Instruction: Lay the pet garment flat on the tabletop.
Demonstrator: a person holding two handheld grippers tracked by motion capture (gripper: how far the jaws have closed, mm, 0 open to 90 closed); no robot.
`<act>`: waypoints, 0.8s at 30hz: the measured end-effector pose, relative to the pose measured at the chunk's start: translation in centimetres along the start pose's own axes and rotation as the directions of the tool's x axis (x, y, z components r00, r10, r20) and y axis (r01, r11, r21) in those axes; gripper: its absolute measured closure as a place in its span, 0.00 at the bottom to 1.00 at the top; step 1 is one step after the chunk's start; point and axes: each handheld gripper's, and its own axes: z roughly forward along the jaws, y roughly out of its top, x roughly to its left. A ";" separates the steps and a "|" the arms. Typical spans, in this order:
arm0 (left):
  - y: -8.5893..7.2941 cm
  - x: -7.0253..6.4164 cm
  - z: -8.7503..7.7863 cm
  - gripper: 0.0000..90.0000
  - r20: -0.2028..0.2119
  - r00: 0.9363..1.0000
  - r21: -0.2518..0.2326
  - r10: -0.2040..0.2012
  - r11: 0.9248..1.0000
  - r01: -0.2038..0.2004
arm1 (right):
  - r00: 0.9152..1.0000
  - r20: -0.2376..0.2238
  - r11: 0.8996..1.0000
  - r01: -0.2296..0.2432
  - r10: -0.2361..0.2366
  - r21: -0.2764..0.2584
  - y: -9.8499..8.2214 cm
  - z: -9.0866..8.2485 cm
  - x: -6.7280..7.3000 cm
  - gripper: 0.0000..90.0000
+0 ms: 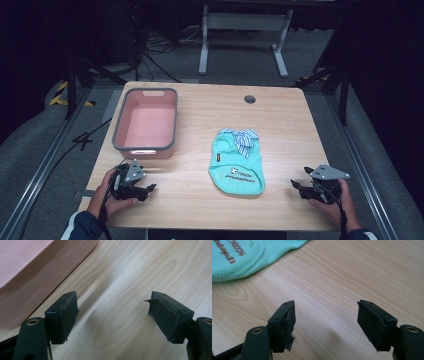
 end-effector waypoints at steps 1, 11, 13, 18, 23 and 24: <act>0.0 0.0 0.0 0.26 0.000 1.000 0.000 0.000 1.000 0.000 | 1.000 0.000 1.000 0.000 0.000 0.000 0.0 0.0 0.0 0.35; -3.1 2.1 -1.6 0.25 0.005 0.994 -0.016 -0.105 0.994 0.105 | 0.996 -0.009 0.996 -0.092 0.093 0.020 -2.5 -0.7 -1.1 0.34; -3.6 2.5 -1.8 0.25 0.004 0.994 -0.016 -0.114 0.993 0.114 | 0.993 -0.004 0.993 -0.116 0.116 0.034 -2.8 -0.9 -1.3 0.34; -4.7 3.3 -2.0 0.24 0.022 0.987 -0.039 -0.158 0.987 0.159 | 0.988 -0.003 0.987 -0.156 0.156 0.033 -3.4 -1.2 -1.5 0.32; -5.5 3.7 -2.0 0.20 0.042 0.982 -0.061 -0.186 0.980 0.189 | 0.977 -0.026 0.977 -0.213 0.213 0.013 -4.4 -1.2 -1.7 0.30; -5.6 3.6 -1.8 0.18 0.046 0.978 -0.078 -0.202 0.976 0.205 | 0.977 -0.023 0.977 -0.213 0.213 0.013 -4.4 -1.3 -1.7 0.28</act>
